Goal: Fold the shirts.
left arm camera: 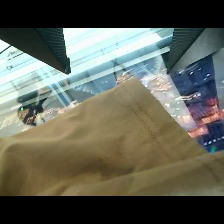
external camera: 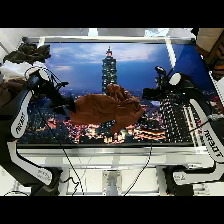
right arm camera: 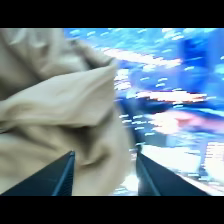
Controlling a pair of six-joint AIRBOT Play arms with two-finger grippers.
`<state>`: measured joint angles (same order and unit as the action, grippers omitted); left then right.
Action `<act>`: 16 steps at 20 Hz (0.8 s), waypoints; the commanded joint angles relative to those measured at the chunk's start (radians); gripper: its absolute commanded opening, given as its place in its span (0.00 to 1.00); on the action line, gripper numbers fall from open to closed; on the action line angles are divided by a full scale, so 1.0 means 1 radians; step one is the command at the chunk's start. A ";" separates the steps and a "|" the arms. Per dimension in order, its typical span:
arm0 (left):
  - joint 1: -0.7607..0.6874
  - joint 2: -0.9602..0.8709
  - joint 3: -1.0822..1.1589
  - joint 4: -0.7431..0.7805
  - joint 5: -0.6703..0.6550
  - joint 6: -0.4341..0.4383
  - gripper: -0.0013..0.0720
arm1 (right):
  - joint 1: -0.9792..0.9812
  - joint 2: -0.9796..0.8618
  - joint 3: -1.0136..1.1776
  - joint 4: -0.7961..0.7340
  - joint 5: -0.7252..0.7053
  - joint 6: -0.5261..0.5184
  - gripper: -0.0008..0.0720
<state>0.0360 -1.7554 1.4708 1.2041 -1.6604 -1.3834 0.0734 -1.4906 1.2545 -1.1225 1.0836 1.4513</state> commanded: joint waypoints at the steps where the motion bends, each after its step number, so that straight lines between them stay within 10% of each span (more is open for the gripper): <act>1: 0.000 0.001 0.000 -0.002 0.002 -0.029 0.95 | -0.003 0.016 -0.033 0.283 -0.008 -0.129 0.60; 16: 0.000 0.001 0.000 0.000 -0.008 -0.015 0.95 | 0.159 -0.129 -0.097 0.336 -0.206 -0.135 0.60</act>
<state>0.0360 -1.7554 1.4708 1.2018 -1.6733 -1.4059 0.2264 -1.6058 1.1580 -0.7929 0.9146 1.3170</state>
